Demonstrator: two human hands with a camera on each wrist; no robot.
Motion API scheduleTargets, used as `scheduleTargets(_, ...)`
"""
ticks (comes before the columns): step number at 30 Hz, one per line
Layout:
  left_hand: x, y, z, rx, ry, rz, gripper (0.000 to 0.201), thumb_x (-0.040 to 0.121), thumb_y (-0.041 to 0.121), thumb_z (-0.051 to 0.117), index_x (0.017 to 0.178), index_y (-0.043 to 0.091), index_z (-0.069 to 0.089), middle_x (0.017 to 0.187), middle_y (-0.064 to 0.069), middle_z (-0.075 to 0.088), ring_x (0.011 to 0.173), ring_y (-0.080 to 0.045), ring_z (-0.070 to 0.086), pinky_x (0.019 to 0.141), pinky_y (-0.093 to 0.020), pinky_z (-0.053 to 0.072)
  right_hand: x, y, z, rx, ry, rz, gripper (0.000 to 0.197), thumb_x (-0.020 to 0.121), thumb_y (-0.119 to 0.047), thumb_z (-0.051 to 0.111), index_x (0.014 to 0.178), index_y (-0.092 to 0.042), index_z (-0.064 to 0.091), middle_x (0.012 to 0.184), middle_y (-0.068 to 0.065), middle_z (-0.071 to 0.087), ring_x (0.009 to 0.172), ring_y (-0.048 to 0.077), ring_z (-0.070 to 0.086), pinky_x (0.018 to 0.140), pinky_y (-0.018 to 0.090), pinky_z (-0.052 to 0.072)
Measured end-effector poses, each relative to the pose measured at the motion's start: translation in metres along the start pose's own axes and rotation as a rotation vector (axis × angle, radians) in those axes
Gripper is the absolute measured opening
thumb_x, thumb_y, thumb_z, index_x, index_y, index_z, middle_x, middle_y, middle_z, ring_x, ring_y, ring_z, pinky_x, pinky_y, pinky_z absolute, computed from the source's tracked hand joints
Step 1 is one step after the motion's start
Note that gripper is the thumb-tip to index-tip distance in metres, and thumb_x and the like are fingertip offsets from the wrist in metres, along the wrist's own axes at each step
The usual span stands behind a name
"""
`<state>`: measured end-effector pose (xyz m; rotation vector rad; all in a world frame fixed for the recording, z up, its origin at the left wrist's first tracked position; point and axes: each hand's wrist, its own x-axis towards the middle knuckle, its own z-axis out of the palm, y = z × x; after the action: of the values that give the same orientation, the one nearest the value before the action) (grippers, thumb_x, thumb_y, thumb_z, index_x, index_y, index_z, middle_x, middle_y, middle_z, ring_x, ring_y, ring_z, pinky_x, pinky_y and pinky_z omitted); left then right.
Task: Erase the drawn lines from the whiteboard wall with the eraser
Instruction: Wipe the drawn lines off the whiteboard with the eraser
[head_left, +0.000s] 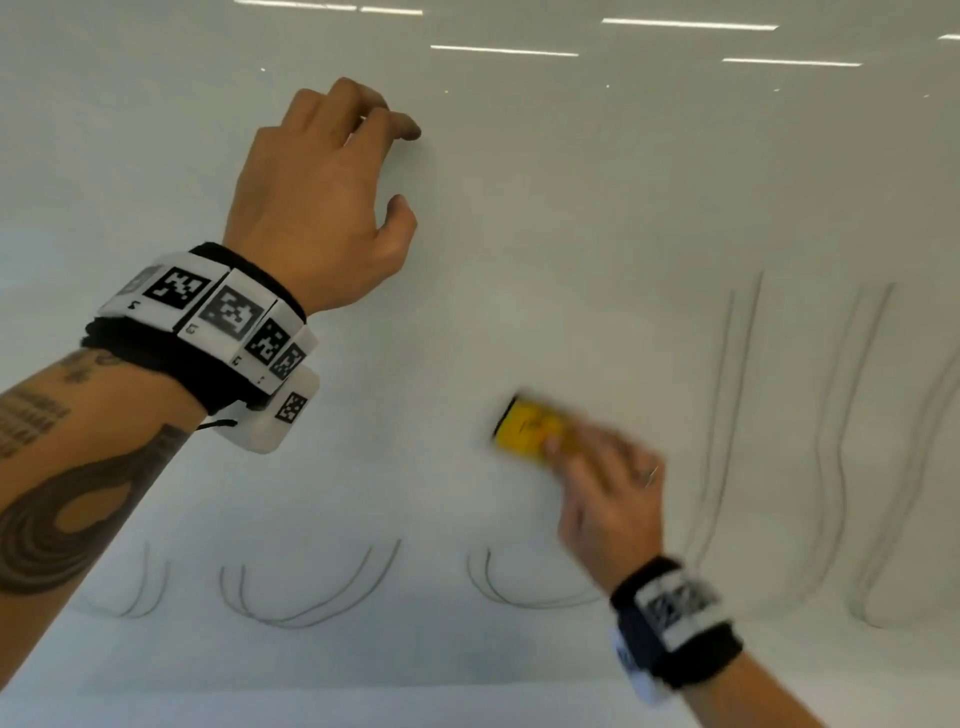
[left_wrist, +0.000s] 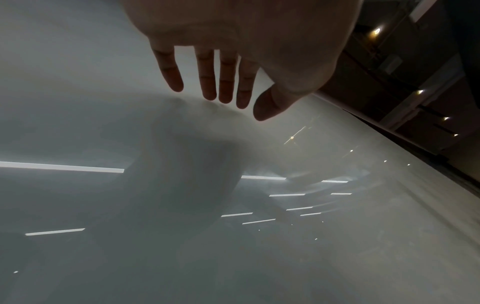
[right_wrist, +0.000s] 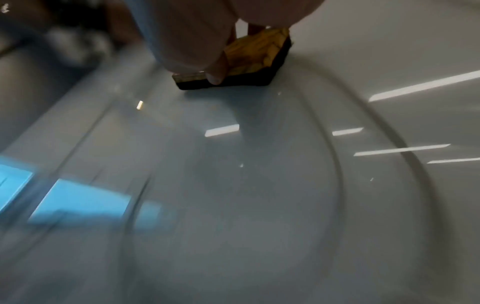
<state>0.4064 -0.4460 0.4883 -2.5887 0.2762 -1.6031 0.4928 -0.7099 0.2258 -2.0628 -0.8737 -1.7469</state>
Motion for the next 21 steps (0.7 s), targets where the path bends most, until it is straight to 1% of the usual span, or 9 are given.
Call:
scheduleTargets(3, -0.003, 0.003, 0.002, 0.026, -0.010, 0.002, 0.055, 0.089, 0.034, 0.051, 0.140, 0.015, 0.052, 0.138, -0.011, 0.049, 0.123, -0.034, 0.046, 0.086, -0.049, 0.044, -0.096, -0.018, 0.002, 0.054, -0.268, -0.190, 0.043, 0.090, -0.001, 0.044, 0.111, -0.021, 0.076, 0.140, 0.002, 0.062, 0.102, 0.034, 0.066, 0.082, 0.046, 0.050)
scheduleTargets(5, -0.003, 0.002, 0.003, 0.037, -0.001, 0.008, 0.055, 0.089, 0.034, 0.051, 0.141, 0.015, 0.052, 0.139, -0.011, 0.049, 0.123, -0.035, 0.045, 0.085, -0.050, 0.045, -0.095, 0.000, -0.004, 0.069, -0.309, -0.236, 0.042, 0.092, -0.001, 0.045, 0.112, -0.022, 0.075, 0.140, 0.001, 0.062, 0.098, 0.034, 0.069, 0.080, 0.046, 0.051)
scheduleTargets(7, -0.003, 0.001, 0.005, 0.041, 0.014, 0.008, 0.054, 0.089, 0.034, 0.052, 0.141, 0.016, 0.052, 0.138, -0.011, 0.049, 0.122, -0.035, 0.045, 0.084, -0.049, 0.044, -0.056, 0.029, -0.013, 0.033, -0.181, -0.169, 0.042, 0.086, 0.003, 0.057, 0.116, -0.023, 0.072, 0.136, 0.003, 0.066, 0.096, 0.036, 0.070, 0.080, 0.045, 0.049)
scheduleTargets(8, -0.003, 0.000, 0.007, 0.039, 0.024, 0.007, 0.054, 0.089, 0.034, 0.053, 0.140, 0.016, 0.052, 0.138, -0.011, 0.049, 0.122, -0.035, 0.045, 0.085, -0.049, 0.043, -0.029, 0.047, -0.020, 0.015, -0.081, -0.082, 0.043, 0.083, 0.002, 0.063, 0.118, -0.022, 0.070, 0.134, 0.006, 0.067, 0.097, 0.037, 0.070, 0.080, 0.045, 0.047)
scheduleTargets(11, -0.004, 0.000, 0.012, 0.046, 0.058, 0.004, 0.053, 0.089, 0.035, 0.053, 0.139, 0.016, 0.053, 0.137, -0.011, 0.050, 0.120, -0.035, 0.045, 0.085, -0.047, 0.041, 0.030, 0.091, -0.041, -0.015, 0.121, 0.177, 0.030, 0.090, -0.006, 0.065, 0.119, -0.015, 0.067, 0.133, 0.014, 0.064, 0.093, 0.040, 0.064, 0.085, 0.040, 0.038)
scheduleTargets(14, 0.000, 0.002, 0.013, 0.054, 0.083, -0.019, 0.051, 0.089, 0.038, 0.053, 0.135, 0.017, 0.054, 0.134, -0.011, 0.051, 0.119, -0.036, 0.045, 0.090, -0.048, 0.039, 0.011, 0.069, -0.029, -0.010, 0.186, 0.304, 0.030, 0.088, -0.005, 0.065, 0.118, -0.009, 0.068, 0.133, 0.018, 0.063, 0.094, 0.042, 0.063, 0.088, 0.038, 0.037)
scheduleTargets(16, 0.005, 0.006, 0.014, 0.072, 0.097, -0.056, 0.050, 0.089, 0.041, 0.051, 0.132, 0.017, 0.054, 0.132, -0.011, 0.050, 0.119, -0.036, 0.045, 0.095, -0.049, 0.036, -0.039, 0.026, -0.010, -0.022, 0.090, 0.262, 0.040, 0.082, 0.000, 0.066, 0.120, -0.015, 0.065, 0.133, 0.015, 0.063, 0.095, 0.040, 0.063, 0.085, 0.041, 0.040)
scheduleTargets(18, 0.009, 0.012, 0.014, 0.077, 0.118, -0.101, 0.051, 0.087, 0.044, 0.050, 0.130, 0.017, 0.053, 0.131, -0.011, 0.050, 0.120, -0.036, 0.045, 0.098, -0.050, 0.034, -0.089, -0.006, 0.001, -0.019, -0.061, 0.151, 0.049, 0.077, 0.005, 0.065, 0.120, -0.019, 0.065, 0.137, 0.009, 0.061, 0.099, 0.039, 0.064, 0.082, 0.042, 0.042)
scheduleTargets(21, 0.010, 0.020, 0.015, 0.054, 0.134, -0.154, 0.052, 0.086, 0.047, 0.050, 0.127, 0.015, 0.053, 0.132, -0.012, 0.048, 0.123, -0.036, 0.043, 0.098, -0.051, 0.033, -0.103, 0.009, -0.008, -0.030, -0.158, 0.035, 0.045, 0.082, 0.006, 0.058, 0.118, -0.021, 0.066, 0.137, 0.005, 0.061, 0.101, 0.038, 0.066, 0.083, 0.044, 0.044)
